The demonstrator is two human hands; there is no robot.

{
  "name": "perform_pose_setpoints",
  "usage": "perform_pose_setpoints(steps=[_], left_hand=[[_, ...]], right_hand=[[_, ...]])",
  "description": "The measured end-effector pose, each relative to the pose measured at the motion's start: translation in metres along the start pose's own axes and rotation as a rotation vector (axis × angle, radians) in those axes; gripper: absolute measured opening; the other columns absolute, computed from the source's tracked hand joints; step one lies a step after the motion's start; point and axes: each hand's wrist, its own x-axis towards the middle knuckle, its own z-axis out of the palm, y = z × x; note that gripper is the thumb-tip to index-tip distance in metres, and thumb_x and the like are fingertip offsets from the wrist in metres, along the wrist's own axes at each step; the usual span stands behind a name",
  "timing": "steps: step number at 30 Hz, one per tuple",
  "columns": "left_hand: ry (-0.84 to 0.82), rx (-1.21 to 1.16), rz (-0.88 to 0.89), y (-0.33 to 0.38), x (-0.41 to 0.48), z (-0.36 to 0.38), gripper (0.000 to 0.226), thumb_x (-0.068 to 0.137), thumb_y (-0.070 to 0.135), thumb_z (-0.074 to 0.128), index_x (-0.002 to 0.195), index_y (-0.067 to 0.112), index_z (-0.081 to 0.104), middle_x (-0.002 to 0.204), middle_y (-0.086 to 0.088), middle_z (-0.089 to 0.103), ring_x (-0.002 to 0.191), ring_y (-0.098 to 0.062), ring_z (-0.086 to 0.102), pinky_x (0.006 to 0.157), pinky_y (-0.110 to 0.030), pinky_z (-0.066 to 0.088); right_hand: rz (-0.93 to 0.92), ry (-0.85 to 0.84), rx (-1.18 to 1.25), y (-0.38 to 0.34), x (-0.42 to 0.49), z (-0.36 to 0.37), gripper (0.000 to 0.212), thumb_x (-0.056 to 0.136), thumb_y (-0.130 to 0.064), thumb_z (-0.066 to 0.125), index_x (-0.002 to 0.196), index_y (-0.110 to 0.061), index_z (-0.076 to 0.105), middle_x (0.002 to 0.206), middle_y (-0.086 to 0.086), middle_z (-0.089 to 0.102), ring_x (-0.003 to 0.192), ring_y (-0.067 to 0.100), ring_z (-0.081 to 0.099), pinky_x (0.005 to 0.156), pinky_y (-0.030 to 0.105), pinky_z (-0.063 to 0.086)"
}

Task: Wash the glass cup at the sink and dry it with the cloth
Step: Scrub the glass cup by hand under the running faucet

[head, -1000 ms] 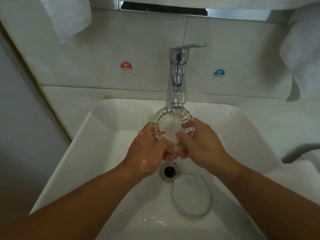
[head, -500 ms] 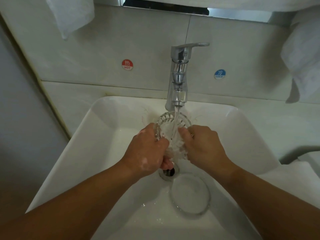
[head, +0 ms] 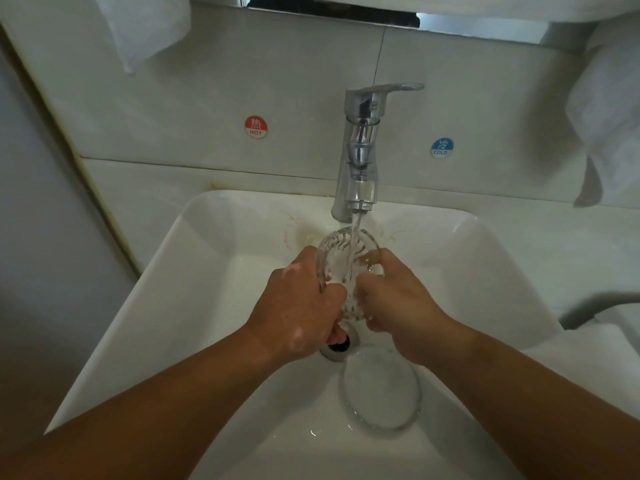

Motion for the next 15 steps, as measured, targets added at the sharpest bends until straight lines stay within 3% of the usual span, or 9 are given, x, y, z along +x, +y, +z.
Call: perform_pose_setpoints(steps=[3, 6, 8, 12, 15], left_hand=[[-0.009, 0.058, 0.029, 0.0011, -0.0018, 0.0026, 0.022, 0.099, 0.025, 0.053, 0.12, 0.018, 0.053, 0.098, 0.004, 0.067, 0.075, -0.011, 0.064, 0.05, -0.009, 0.047], [-0.012, 0.053, 0.032, 0.0023, -0.0009, 0.0035, 0.023, 0.099, 0.027, 0.053, 0.12, 0.02, 0.052, 0.097, 0.007, 0.064, 0.075, -0.007, 0.061, 0.049, -0.006, 0.045], [-0.013, 0.046, 0.024, 0.0011, 0.0001, 0.0019, 0.021, 0.099, 0.028, 0.053, 0.118, 0.021, 0.053, 0.093, 0.008, 0.065, 0.075, -0.01, 0.064, 0.054, -0.01, 0.049], [-0.049, 0.037, 0.028, -0.0006, -0.0006, 0.0011, 0.018, 0.098, 0.024, 0.053, 0.115, 0.02, 0.054, 0.093, 0.004, 0.068, 0.074, -0.015, 0.07, 0.064, -0.027, 0.062], [-0.05, 0.008, 0.021, 0.0005, 0.0009, -0.0005, 0.016, 0.097, 0.023, 0.052, 0.113, 0.02, 0.054, 0.094, 0.0, 0.07, 0.074, -0.018, 0.071, 0.068, -0.034, 0.065]], right_hand=[[0.075, 0.033, 0.059, -0.0014, 0.0007, -0.001, 0.027, 0.084, -0.005, 0.05, 0.098, -0.022, 0.065, 0.077, 0.007, 0.064, 0.062, 0.02, 0.054, 0.05, 0.028, 0.04], [0.124, 0.065, 0.079, -0.0029, 0.0012, -0.0028, 0.014, 0.088, -0.019, 0.057, 0.091, -0.02, 0.071, 0.071, 0.005, 0.064, 0.062, 0.02, 0.053, 0.055, 0.031, 0.039], [0.139, 0.052, 0.066, -0.0042, 0.0011, -0.0043, 0.013, 0.089, -0.023, 0.059, 0.09, -0.019, 0.072, 0.066, 0.004, 0.063, 0.06, 0.021, 0.052, 0.056, 0.034, 0.039], [0.125, 0.012, 0.053, -0.0023, 0.0014, -0.0046, 0.027, 0.08, -0.003, 0.055, 0.097, -0.017, 0.072, 0.062, 0.004, 0.059, 0.053, 0.019, 0.049, 0.055, 0.033, 0.04], [0.123, 0.036, 0.067, -0.004, 0.0018, -0.0047, 0.017, 0.084, -0.013, 0.061, 0.092, -0.019, 0.074, 0.07, 0.004, 0.064, 0.064, 0.02, 0.057, 0.063, 0.036, 0.045]])
